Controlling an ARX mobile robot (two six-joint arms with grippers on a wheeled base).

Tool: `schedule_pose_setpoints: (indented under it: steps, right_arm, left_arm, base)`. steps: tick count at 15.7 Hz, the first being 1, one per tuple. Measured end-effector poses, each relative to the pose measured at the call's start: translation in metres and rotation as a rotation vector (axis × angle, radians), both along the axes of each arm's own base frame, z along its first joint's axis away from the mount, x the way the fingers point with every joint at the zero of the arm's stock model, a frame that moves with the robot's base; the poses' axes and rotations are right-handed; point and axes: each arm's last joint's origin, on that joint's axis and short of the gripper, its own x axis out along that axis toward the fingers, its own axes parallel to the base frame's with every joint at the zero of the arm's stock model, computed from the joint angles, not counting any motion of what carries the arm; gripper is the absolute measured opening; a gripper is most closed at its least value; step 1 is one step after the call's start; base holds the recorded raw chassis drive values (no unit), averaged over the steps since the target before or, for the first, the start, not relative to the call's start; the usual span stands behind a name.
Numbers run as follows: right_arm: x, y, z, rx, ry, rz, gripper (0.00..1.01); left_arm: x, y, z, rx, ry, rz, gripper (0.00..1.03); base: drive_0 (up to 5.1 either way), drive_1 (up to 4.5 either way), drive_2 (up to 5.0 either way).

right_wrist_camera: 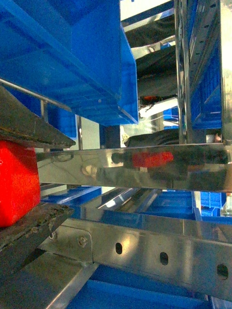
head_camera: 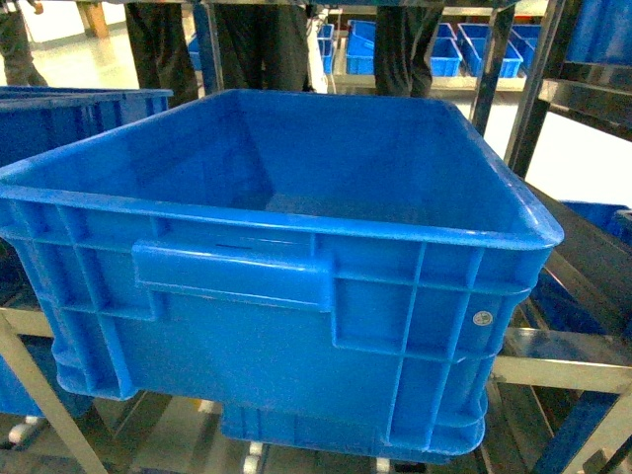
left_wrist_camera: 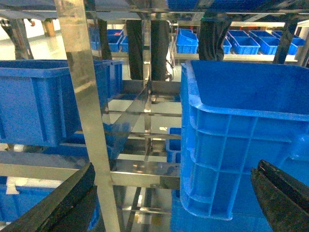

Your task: Pick red block from blue box to shelf

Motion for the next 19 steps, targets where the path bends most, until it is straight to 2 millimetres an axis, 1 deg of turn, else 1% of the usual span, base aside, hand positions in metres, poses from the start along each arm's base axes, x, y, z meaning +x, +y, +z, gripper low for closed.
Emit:
schedule_pose_setpoints:
  steps: [19]
  right_arm:
    - [0.0,0.0,0.0,0.0,0.0,0.0,0.28]
  left_arm:
    - [0.0,0.0,0.0,0.0,0.0,0.0,0.98]
  base:
    - [0.0,0.0,0.0]
